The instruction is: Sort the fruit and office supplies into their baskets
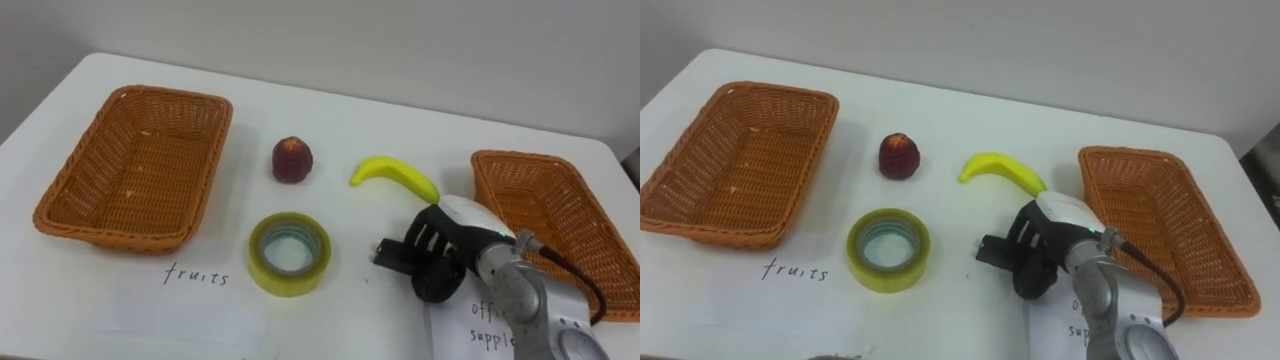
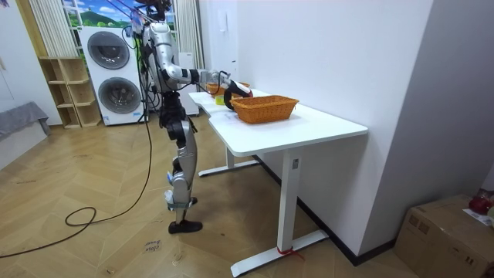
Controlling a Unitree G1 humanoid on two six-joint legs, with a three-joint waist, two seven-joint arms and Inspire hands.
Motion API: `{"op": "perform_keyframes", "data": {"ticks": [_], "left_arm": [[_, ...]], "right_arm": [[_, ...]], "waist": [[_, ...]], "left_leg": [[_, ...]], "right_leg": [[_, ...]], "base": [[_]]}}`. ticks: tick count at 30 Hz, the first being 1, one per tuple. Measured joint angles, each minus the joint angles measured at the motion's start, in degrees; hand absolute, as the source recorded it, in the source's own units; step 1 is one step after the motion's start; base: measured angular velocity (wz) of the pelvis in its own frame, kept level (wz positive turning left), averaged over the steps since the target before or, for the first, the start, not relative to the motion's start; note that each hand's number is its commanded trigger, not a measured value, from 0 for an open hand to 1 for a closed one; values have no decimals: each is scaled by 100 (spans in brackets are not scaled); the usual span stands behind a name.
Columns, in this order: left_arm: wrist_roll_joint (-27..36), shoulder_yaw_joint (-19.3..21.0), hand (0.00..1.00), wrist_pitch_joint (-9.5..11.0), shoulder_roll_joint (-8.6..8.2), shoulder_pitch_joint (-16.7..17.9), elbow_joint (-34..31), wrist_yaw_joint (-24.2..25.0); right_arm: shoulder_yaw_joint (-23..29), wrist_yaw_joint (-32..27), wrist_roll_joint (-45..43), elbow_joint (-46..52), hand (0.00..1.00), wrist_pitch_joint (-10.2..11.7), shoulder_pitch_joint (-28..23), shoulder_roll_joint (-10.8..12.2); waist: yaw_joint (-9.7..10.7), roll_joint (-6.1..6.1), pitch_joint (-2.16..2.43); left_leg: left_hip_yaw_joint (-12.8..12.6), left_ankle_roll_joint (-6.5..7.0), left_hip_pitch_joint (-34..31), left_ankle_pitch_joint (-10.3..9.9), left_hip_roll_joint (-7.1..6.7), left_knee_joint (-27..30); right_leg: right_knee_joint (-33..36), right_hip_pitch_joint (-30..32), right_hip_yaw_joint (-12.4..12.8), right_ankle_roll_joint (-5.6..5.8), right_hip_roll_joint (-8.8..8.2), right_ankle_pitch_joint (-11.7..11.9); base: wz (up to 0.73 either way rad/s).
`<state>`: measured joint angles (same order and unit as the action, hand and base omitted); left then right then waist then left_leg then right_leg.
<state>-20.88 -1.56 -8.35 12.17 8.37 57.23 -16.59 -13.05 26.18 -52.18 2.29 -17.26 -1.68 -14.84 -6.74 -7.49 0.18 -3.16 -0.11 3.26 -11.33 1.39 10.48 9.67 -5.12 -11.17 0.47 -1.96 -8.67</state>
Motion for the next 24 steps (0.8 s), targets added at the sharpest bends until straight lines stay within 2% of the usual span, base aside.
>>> {"op": "perform_keyframes", "data": {"ticks": [5, 8, 10, 14, 17, 19, 24], "left_arm": [[0, -84, 0, 7, 10, 19, 28, -105], [0, -101, 0, 34, -6, 84, 23, -168], [-3, -101, 0, 46, -35, 161, -62, -171], [-1, -90, 0, 179, -65, 246, -111, -180], [-5, -8, 0, 260, -75, 286, -95, -252], [-8, 145, 0, 386, -96, 286, -26, -321], [-16, 253, 0, 471, -107, 467, -3, -307]], "right_arm": [[5, -239, 235, 32, 100, 69, -61, -38], [134, -351, 485, 16, 100, 206, -152, -94], [263, -398, 515, 90, 100, 304, -210, -109], [407, -404, 1069, 259, 100, 373, -359, -119], [461, -374, 1503, 363, 100, 540, -436, -108], [499, -341, 1754, 424, 100, 676, -436, -89], [768, -353, 2209, 738, 100, 949, -421, -81]], "waist": [[3, 13, -6], [10, 39, -19], [20, 93, -52], [30, 176, -54], [53, 210, -64], [95, 219, -70], [176, 220, -70]], "left_leg": [[0, -1, 32, 1, 0, -13], [13, -1, 47, 0, -3, -13], [4, -1, 41, 0, -2, -12], [-1, -2, 41, 1, -1, -23], [-1, -2, 46, 4, -1, -32], [4, 1, 43, 6, -6, -32], [12, 2, 62, 7, -7, -40]], "right_leg": [[2, -25, 3, 0, 2, 0], [-3, -51, 23, 0, 2, 0], [-2, -44, 30, 1, 0, 0], [-3, -40, 19, 2, -1, -1], [-3, -33, 21, 2, -2, -1], [-6, -36, 17, 2, -6, -2], [-11, -52, 21, 2, -7, -1]], "base": [[0], [2], [0], [0], [0], [0], [0]]}}
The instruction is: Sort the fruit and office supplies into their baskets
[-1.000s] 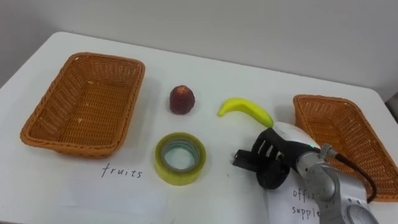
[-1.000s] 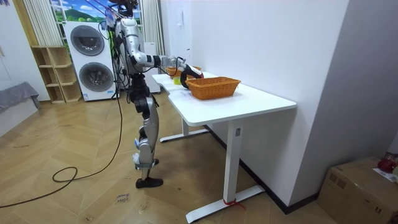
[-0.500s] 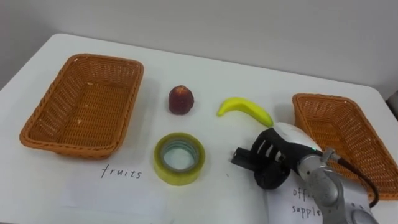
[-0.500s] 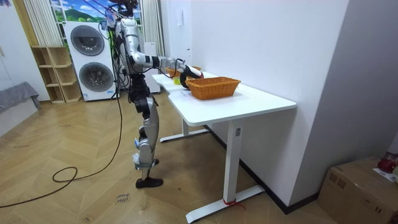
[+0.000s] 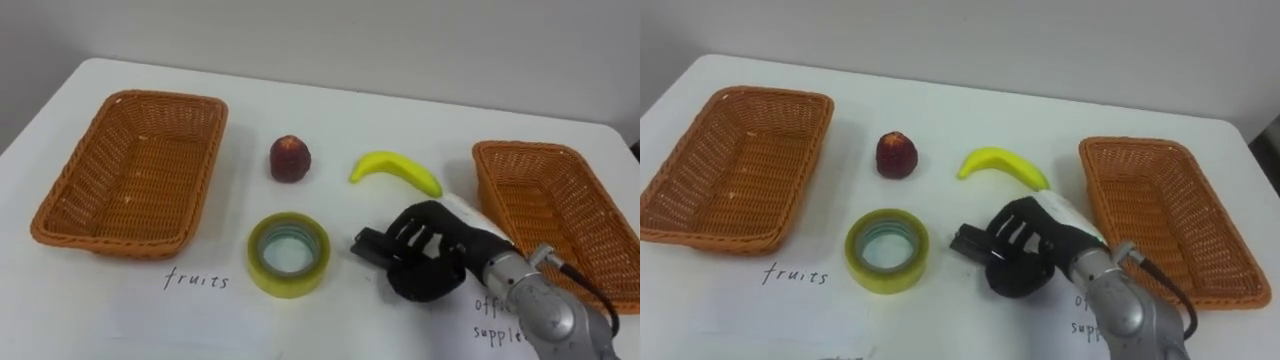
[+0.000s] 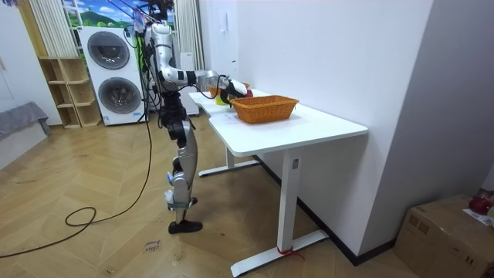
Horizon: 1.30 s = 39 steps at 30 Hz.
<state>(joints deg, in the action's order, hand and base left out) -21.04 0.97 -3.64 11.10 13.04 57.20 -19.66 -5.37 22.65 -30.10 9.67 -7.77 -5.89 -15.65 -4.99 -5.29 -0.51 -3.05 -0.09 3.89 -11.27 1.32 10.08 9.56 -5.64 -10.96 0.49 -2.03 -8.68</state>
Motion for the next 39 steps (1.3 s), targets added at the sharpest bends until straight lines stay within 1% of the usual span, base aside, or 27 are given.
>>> {"op": "perform_keyframes", "data": {"ticks": [1, 6, 8, 12, 15, 16, 17, 18, 20, 22, 24, 27, 30, 32, 34, 39], "left_arm": [[2, 1, 0, 0, -4, 63, -1, 14], [1, 25, 0, -1, -43, 136, -1, 35], [7, 137, 0, 0, -70, 122, 0, 42], [5, 329, 0, -4, -119, 98, 1, 137], [7, 341, 0, -18, -118, 105, 35, 188], [7, 341, 0, -18, -118, 101, 48, 202], [7, 346, 0, -17, -118, 101, 51, 222], [7, 348, 0, -17, -116, 102, 52, 260], [11, 348, 0, -13, -116, 107, 58, 288], [10, 348, 0, -6, -116, 147, 65, 289], [10, 352, 0, -5, -116, 152, 68, 296], [10, 394, 0, -4, -116, 165, 79, 360], [11, 399, 0, 11, -116, 137, 238, 408], [11, 401, 0, 13, -117, 130, 288, 413], [11, 479, 0, 28, -123, 151, 358, 413], [12, 587, 0, 29, -140, 188, 446, 409]], "right_arm": [[70, -66, 78, 18, 100, 84, 2, -2], [229, -276, 233, 18, 100, 164, 1, -2], [261, -321, 323, 18, 100, 190, 11, -1], [487, -481, 333, 26, 100, 195, 30, -1], [630, -659, 336, 66, 100, 195, 33, -1], [687, -710, 340, 71, 100, 195, 37, 0], [714, -730, 351, 79, 100, 195, 40, 0], [763, -770, 410, 117, 100, 195, 40, 0], [838, -836, 544, 236, 100, 195, 40, 0], [914, -1006, 854, 400, 100, 220, 40, -3], [922, -1163, 1042, 465, 100, 260, 44, -4], [924, -1272, 1252, 491, 100, 303, 79, -5], [930, -1392, 1335, 491, 100, 320, 82, -7], [956, -1434, 1538, 490, 100, 338, 81, -36], [1109, -1526, 1838, 490, 100, 394, 81, -44], [1358, -1899, 2041, 488, 100, 432, 81, -62]], "waist": [[5, 2, -1], [6, 3, 0], [10, 6, 2], [15, 6, 6], [16, 1, 9], [26, -5, 13], [30, -36, 34], [38, -24, 26], [51, -32, 31], [74, -42, 35], [99, -34, 29], [152, -61, 34], [171, -65, 32], [180, -55, 24], [180, -42, 15], [179, -34, 9]], "left_leg": [[-8, 0, 38, 0, 1, -20], [-93, 1, 100, 0, 6, -42], [-123, 1, 89, 1, 8, -40], [-125, 4, 71, 2, 4, -32], [-150, 4, 70, 3, 2, -35], [-148, 4, 69, 3, 0, -37], [-149, 5, 70, 3, -1, -38], [-150, 5, 70, 3, -1, -42], [-151, 6, 71, 4, -1, -48], [-154, 6, 81, 4, 1, -51], [-150, 6, 84, 4, 2, -52], [-151, 6, 85, 4, 2, -50], [-150, 6, 95, 4, 1, -42], [-147, 6, 93, 3, 2, -31], [-139, 6, 91, 3, 2, -30], [-142, 6, 88, 2, 2, -30]], "right_leg": [[0, -25, 8, 0, 2, 0], [3, -54, 39, 1, 2, -1], [3, -29, 77, 2, 6, -1], [1, -5, 138, 2, 4, -2], [-4, 5, 148, 3, 4, -2], [-4, 5, 155, 5, 3, -4], [-4, 4, 154, 6, 2, -4], [-5, 3, 156, 6, 2, -4], [-5, 2, 155, 7, 3, -4], [-4, -6, 154, 6, 4, -4], [-2, -12, 152, 6, 5, -4], [2, -17, 142, 6, 5, -4], [7, -27, 130, 6, 4, -4], [7, -32, 127, 6, 4, -4], [10, -33, 113, 6, 2, -4], [12, -34, 109, 6, 1, -4]], "base": [[0], [-4], [-9], [-3], [-3], [0], [0], [0], [0], [0], [0], [0], [0], [0], [0], [0]]}}
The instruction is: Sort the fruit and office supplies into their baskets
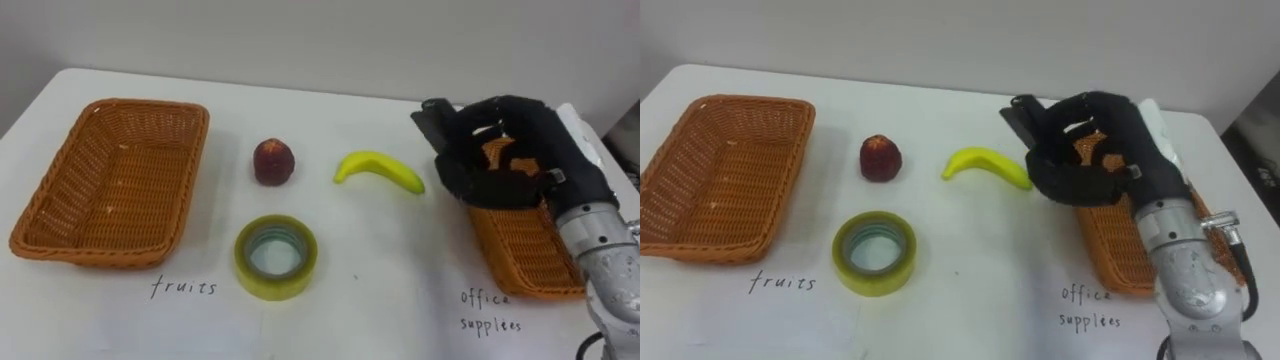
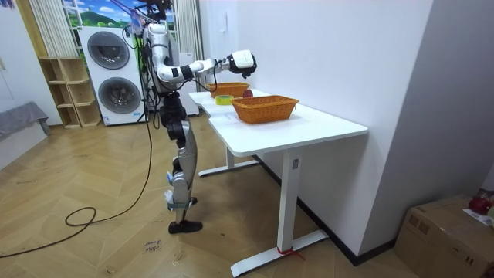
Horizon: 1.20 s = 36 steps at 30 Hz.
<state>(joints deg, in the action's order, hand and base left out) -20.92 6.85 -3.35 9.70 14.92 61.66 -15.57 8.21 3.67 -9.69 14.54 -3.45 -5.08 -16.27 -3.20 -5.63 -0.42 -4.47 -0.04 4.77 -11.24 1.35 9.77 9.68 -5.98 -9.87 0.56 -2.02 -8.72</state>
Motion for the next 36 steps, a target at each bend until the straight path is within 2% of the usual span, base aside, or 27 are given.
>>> {"op": "perform_keyframes", "data": {"ticks": [5, 7, 10, 19, 29, 36], "left_arm": [[8, -2, 0, 0, -9, 7, 1, -19], [16, -2, 0, 0, -9, 12, 1, -55], [15, 0, 0, 0, -7, 34, 12, -69], [5, 169, 0, -1, 4, 63, -6, -158], [10, 193, 0, -8, 13, 87, -152, -174], [4, 251, 0, -50, 10, 183, -273, -109]], "right_arm": [[10, -391, 70, -52, 100, 61, 0, -128], [11, -583, 89, -159, 100, 147, 0, -163], [12, -788, 146, -321, 100, 168, 0, -174], [275, -1343, 287, -577, 100, 225, 1, -273], [275, -1460, 320, -916, 100, 240, 1, -307], [313, -1422, 293, -1198, 100, 209, -9, -342]], "waist": [[21, 19, -16], [49, 21, -17], [143, -27, 4], [293, -98, 10], [309, -89, 19], [316, -31, 54]], "left_leg": [[-2, 0, -8, 0, 1, 0], [-2, 0, -9, 0, 2, 0], [-2, 0, -9, 1, 2, 0], [-13, 0, -10, 1, 5, 0], [-28, 0, -16, 1, 5, 8], [-50, 0, -2, 1, 5, 2]], "right_leg": [[-3, 1, -3, 1, 0, -1], [-4, 0, -7, 2, 1, -1], [-4, -1, -14, 2, 0, -1], [-17, 6, -15, 4, 0, -3], [-5, 22, -8, 4, -7, -3], [-1, 23, 7, 4, -6, -3]], "base": [[0], [0], [0], [0], [0], [0]]}}
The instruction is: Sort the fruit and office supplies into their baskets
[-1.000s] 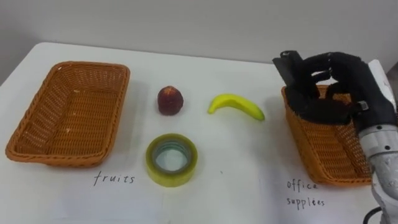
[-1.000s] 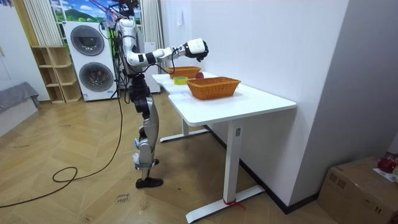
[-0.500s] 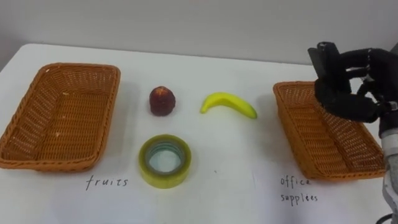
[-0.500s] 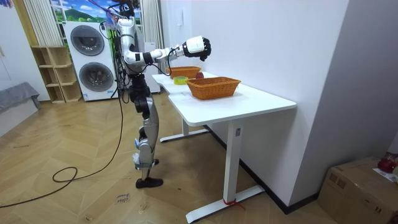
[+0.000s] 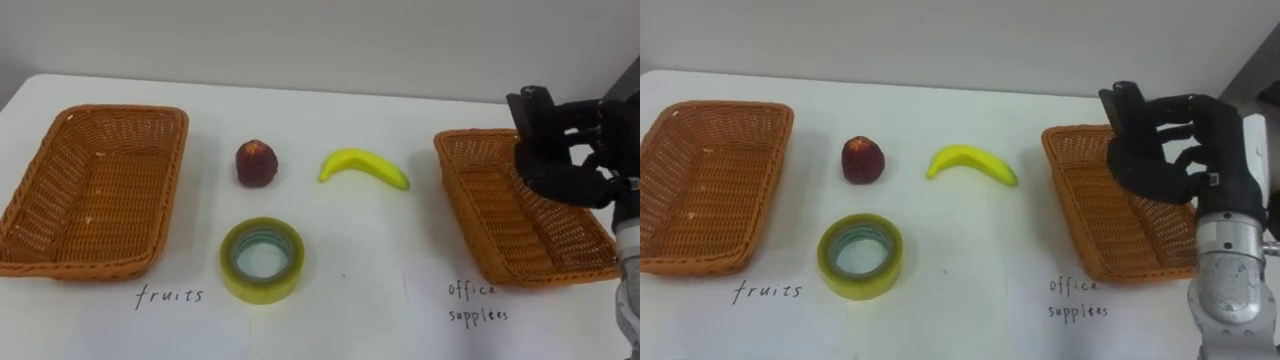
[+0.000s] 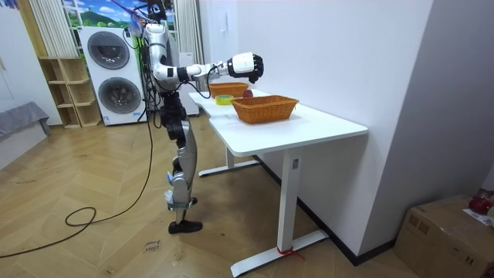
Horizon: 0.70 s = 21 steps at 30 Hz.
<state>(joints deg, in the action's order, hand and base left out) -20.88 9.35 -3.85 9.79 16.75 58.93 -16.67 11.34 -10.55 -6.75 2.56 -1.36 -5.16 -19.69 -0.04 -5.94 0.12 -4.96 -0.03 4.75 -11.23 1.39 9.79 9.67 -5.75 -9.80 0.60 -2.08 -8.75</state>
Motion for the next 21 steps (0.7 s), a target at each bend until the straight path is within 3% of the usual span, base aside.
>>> {"op": "perform_keyframes", "data": {"ticks": [13, 21], "left_arm": [[0, 100, 0, -101, -2, 53, -416, 210], [0, 96, 0, -114, -2, 37, -388, 211]], "right_arm": [[-2, 407, -108, -411, 100, -130, -170, -7], [-8, 497, -250, -625, 100, -131, -172, -7]], "waist": [[2, -15, -1], [-6, -57, -33]], "left_leg": [[11, 0, 16, 1, -3, 5], [7, 0, 35, 0, -4, 3]], "right_leg": [[1, -21, -2, 0, -2, 0], [-3, -33, 6, 1, -2, -1]], "base": [[0], [0]]}}
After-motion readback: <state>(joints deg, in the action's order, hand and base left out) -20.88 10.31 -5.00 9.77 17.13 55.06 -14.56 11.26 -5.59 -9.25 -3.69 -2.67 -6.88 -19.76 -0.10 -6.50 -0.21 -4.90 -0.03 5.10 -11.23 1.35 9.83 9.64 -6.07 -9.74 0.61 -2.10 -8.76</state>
